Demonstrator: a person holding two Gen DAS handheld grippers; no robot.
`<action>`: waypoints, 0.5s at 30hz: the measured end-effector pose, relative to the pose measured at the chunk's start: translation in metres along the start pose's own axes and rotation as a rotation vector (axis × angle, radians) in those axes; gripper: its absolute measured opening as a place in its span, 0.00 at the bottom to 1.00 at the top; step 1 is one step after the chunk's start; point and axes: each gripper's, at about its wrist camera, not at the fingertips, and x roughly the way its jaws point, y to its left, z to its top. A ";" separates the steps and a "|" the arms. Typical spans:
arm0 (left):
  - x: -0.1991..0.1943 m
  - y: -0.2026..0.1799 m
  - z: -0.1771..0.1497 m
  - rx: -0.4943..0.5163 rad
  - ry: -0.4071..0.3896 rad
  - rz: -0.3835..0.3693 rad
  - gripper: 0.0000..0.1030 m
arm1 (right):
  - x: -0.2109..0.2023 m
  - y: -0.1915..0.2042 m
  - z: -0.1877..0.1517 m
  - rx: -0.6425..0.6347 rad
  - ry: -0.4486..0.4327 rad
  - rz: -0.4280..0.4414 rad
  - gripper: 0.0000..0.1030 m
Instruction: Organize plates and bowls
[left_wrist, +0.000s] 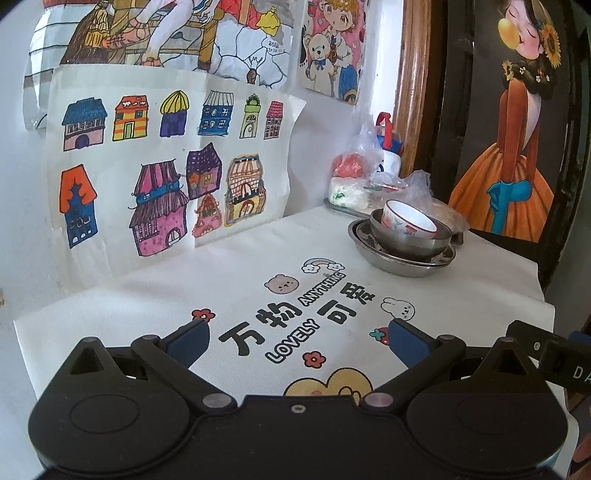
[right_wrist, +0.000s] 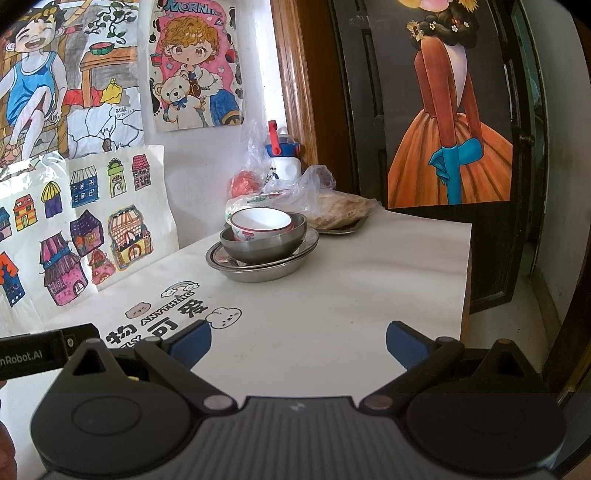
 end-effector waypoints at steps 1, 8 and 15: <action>0.000 0.000 0.000 0.000 -0.001 -0.003 0.99 | 0.000 0.000 0.000 0.000 0.000 0.001 1.00; 0.000 -0.002 0.000 0.012 0.000 -0.005 0.99 | 0.001 0.001 -0.002 0.003 0.001 0.009 1.00; 0.000 -0.003 -0.001 0.012 0.003 -0.006 0.99 | 0.001 0.001 -0.002 0.003 0.002 0.009 1.00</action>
